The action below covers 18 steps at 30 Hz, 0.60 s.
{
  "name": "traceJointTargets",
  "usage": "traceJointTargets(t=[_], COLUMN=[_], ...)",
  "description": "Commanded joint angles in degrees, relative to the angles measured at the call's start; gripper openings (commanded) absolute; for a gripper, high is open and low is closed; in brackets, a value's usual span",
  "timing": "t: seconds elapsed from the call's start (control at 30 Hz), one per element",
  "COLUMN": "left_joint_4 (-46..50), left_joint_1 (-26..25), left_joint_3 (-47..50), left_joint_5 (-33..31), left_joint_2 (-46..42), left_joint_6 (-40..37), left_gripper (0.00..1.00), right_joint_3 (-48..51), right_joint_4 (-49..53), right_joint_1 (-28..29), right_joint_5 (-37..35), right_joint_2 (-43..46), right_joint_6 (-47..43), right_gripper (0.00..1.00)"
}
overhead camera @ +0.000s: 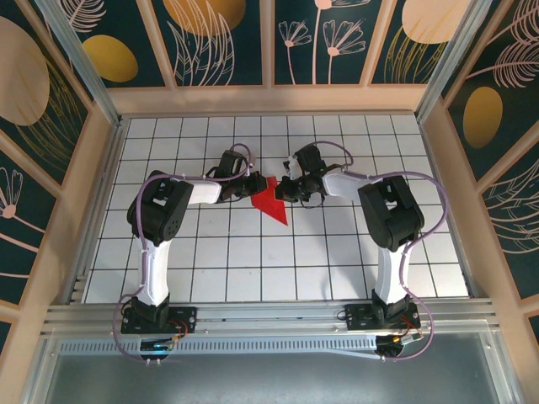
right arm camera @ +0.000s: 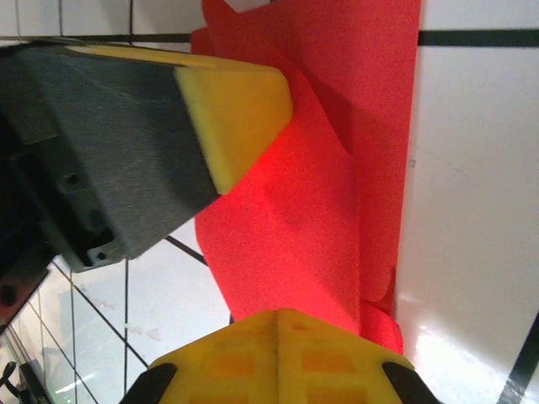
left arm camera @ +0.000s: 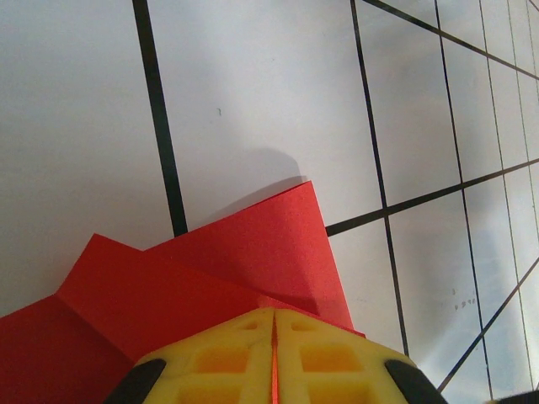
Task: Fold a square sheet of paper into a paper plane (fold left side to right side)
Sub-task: Fourth fold the wing at the center of the table.
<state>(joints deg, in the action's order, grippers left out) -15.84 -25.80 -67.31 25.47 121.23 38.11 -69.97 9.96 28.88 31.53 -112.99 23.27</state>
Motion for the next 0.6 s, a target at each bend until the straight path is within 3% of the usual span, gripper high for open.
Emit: traceJointTargets(t=[0.0, 0.57], left_joint_4=[4.4, 4.1], left_joint_1=[0.4, 0.4], left_joint_3=[0.2, 0.4], left_joint_5=[-2.4, -2.1], left_joint_2=[1.2, 1.2], left_joint_6=[-1.3, -1.0], left_gripper=[0.09, 0.09], right_joint_3=[-0.7, -6.0], right_joint_4=[-0.9, -0.4], right_joint_1=[0.9, 2.2], right_joint_5=[-0.1, -1.0], right_joint_2=[-2.3, -6.6], right_joint_6=[1.0, 0.7], right_gripper=[0.00, 0.00])
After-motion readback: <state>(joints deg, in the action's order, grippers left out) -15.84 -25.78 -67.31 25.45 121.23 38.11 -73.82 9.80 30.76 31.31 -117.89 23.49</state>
